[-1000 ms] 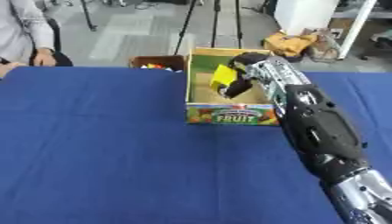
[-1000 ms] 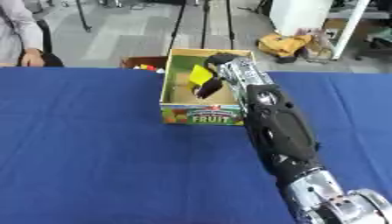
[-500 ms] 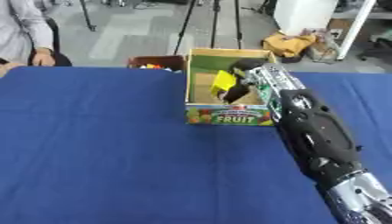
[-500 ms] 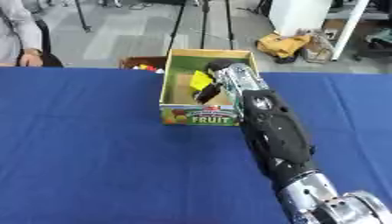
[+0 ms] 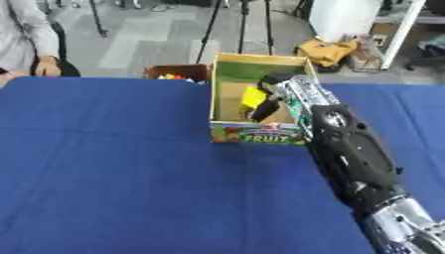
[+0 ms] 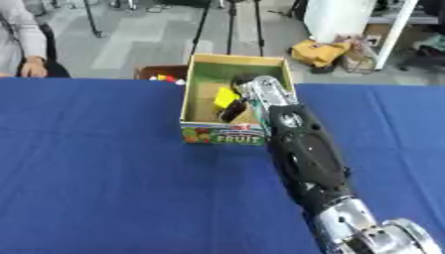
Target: Pick up objects on the table and place them in the box.
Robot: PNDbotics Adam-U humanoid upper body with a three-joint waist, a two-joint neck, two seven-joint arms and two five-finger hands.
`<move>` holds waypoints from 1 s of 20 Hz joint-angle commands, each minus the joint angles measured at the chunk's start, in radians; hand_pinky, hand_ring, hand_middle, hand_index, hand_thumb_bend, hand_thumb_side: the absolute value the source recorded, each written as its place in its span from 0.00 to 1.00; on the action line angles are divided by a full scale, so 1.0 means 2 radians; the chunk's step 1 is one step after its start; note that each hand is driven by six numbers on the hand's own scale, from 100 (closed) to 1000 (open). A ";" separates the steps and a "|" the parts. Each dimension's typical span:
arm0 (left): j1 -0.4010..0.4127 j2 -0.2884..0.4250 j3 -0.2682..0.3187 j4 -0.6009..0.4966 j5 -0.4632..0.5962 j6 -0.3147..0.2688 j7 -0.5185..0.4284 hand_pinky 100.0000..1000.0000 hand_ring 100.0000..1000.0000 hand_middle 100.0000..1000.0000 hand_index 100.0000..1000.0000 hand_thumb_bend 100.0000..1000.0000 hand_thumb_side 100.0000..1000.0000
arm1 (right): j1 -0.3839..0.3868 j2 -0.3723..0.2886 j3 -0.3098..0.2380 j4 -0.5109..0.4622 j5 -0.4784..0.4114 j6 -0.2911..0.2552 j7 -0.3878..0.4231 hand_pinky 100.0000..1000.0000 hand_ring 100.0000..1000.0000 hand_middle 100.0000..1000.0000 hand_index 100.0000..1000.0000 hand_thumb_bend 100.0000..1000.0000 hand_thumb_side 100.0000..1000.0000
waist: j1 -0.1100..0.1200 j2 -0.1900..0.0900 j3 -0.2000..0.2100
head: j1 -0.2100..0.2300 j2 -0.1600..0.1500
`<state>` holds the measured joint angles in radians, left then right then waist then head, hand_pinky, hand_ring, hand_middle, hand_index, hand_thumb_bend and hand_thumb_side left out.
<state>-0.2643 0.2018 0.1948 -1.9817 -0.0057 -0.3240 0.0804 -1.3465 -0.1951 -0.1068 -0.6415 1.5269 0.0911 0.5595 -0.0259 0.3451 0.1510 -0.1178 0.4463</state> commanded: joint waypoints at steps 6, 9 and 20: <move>-0.005 0.004 0.001 -0.009 0.002 0.001 -0.002 0.52 0.56 0.68 0.92 0.00 0.93 | -0.017 -0.006 -0.007 -0.018 0.014 0.004 -0.007 0.94 0.98 0.86 1.00 0.00 0.59 | 0.001 -0.011 0.000 | -0.001 -0.005; -0.005 0.005 0.000 -0.009 0.003 0.001 -0.002 0.52 0.56 0.68 0.92 0.00 0.94 | -0.021 -0.008 -0.009 -0.024 0.017 0.005 -0.013 0.94 0.97 0.85 1.00 0.00 0.59 | 0.001 -0.013 0.000 | -0.001 -0.006; -0.003 0.006 0.002 -0.009 0.003 0.002 -0.001 0.53 0.56 0.68 0.92 0.00 0.93 | -0.027 -0.037 -0.002 -0.091 -0.005 -0.022 -0.051 0.94 0.95 0.83 0.98 0.00 0.68 | 0.002 -0.018 -0.003 | 0.002 -0.001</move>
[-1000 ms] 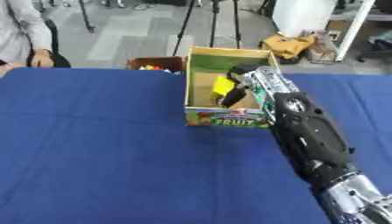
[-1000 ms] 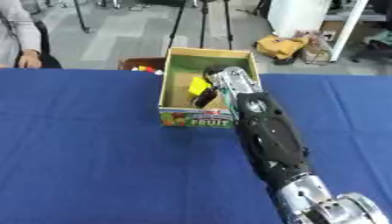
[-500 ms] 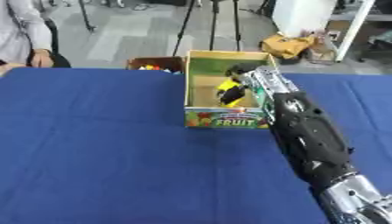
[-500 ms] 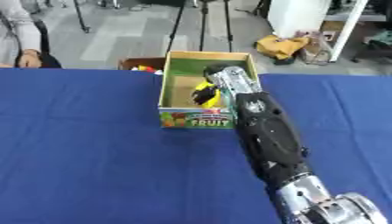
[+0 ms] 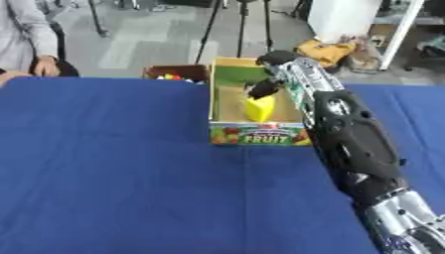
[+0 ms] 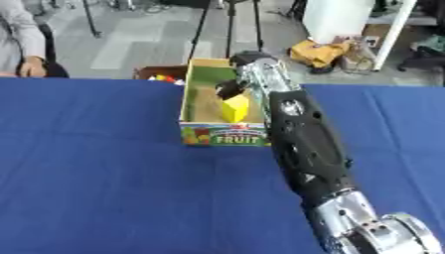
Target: Pick up objects on the table and place them in the box.
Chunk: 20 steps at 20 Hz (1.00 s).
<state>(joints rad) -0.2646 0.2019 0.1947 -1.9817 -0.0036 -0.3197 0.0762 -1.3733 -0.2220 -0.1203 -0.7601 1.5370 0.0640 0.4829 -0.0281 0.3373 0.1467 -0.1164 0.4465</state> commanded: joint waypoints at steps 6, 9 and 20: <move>0.000 0.008 0.004 -0.009 0.001 -0.001 0.005 0.53 0.56 0.68 0.92 0.00 0.93 | 0.003 -0.063 0.024 -0.100 -0.043 -0.033 -0.048 0.91 0.92 0.80 0.95 0.00 0.68 | 0.006 -0.020 -0.006 | 0.009 0.005; 0.001 0.010 0.006 -0.009 0.001 -0.003 0.007 0.53 0.56 0.68 0.92 0.00 0.93 | 0.023 -0.086 0.033 -0.151 -0.072 -0.035 -0.075 0.90 0.90 0.79 0.95 0.00 0.68 | 0.008 -0.022 -0.008 | 0.013 0.008; 0.004 0.013 0.009 -0.009 0.001 -0.008 0.016 0.53 0.56 0.68 0.92 0.00 0.93 | 0.130 -0.175 0.062 -0.385 -0.163 -0.010 -0.174 0.84 0.85 0.76 0.91 0.00 0.74 | 0.020 -0.030 -0.023 | 0.031 0.019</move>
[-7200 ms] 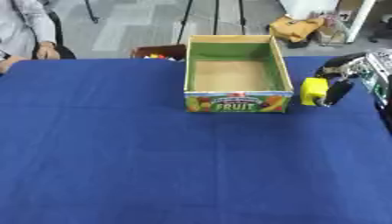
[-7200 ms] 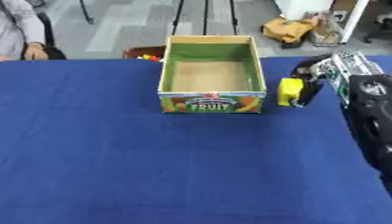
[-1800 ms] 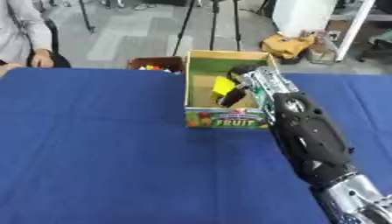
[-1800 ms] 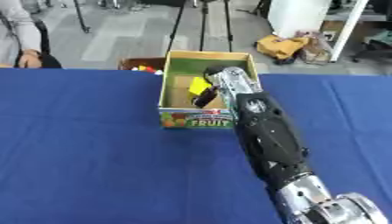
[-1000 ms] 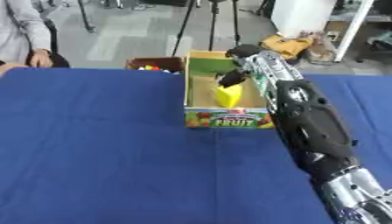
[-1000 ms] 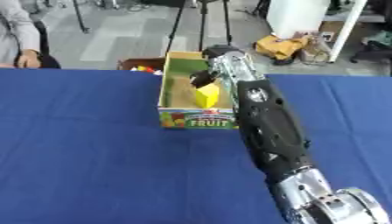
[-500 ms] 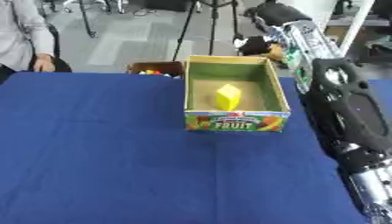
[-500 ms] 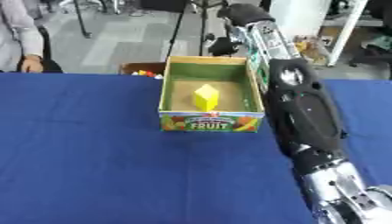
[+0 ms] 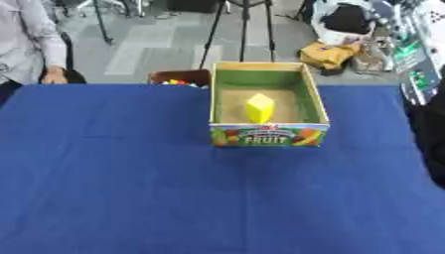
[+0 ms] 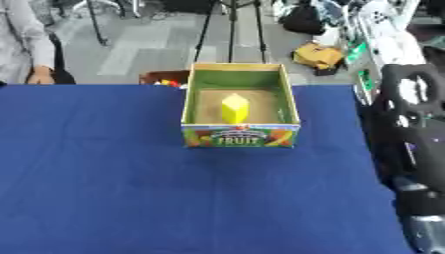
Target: Pick up objects on the table and place them in the box.
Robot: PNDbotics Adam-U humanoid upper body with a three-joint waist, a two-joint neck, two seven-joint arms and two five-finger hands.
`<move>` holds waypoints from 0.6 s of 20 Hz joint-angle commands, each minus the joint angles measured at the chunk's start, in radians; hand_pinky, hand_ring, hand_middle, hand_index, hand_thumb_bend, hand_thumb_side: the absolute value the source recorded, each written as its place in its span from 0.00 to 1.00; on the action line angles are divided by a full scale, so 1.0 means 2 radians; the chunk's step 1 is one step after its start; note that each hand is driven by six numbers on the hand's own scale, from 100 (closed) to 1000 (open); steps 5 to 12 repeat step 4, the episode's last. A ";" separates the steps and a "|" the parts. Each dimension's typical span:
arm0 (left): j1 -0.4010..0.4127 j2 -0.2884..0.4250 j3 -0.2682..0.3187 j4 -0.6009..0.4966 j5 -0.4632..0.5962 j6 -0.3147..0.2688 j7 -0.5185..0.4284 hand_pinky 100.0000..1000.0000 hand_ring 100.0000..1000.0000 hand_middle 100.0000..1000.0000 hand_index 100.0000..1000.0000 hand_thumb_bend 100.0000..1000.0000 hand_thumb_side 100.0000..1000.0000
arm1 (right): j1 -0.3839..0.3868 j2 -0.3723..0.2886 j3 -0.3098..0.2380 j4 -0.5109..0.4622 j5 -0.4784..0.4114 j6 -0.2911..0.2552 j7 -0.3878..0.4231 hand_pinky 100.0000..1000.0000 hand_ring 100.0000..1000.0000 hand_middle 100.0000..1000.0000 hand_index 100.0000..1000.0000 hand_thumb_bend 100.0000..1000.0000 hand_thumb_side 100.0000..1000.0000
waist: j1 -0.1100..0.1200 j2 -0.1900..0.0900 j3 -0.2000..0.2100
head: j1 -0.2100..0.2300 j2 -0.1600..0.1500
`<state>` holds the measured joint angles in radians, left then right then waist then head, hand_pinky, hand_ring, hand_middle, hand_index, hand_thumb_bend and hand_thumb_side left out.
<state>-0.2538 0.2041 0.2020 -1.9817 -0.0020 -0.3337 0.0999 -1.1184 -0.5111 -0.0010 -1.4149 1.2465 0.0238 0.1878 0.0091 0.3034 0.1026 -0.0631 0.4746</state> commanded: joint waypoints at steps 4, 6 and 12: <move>-0.001 0.013 0.007 -0.009 0.000 -0.003 0.007 0.53 0.57 0.68 0.92 0.00 0.93 | 0.045 -0.048 0.004 -0.145 -0.046 0.039 -0.102 0.85 0.84 0.74 0.89 0.00 0.75 | 0.007 -0.015 -0.006 | 0.014 0.014; -0.001 0.013 0.007 -0.009 0.000 -0.003 0.007 0.53 0.57 0.68 0.92 0.00 0.93 | 0.045 -0.048 0.004 -0.145 -0.046 0.039 -0.102 0.85 0.84 0.74 0.89 0.00 0.75 | 0.007 -0.015 -0.006 | 0.014 0.014; -0.001 0.013 0.007 -0.009 0.000 -0.003 0.007 0.53 0.57 0.68 0.92 0.00 0.93 | 0.045 -0.048 0.004 -0.145 -0.046 0.039 -0.102 0.85 0.84 0.74 0.89 0.00 0.75 | 0.007 -0.015 -0.006 | 0.014 0.014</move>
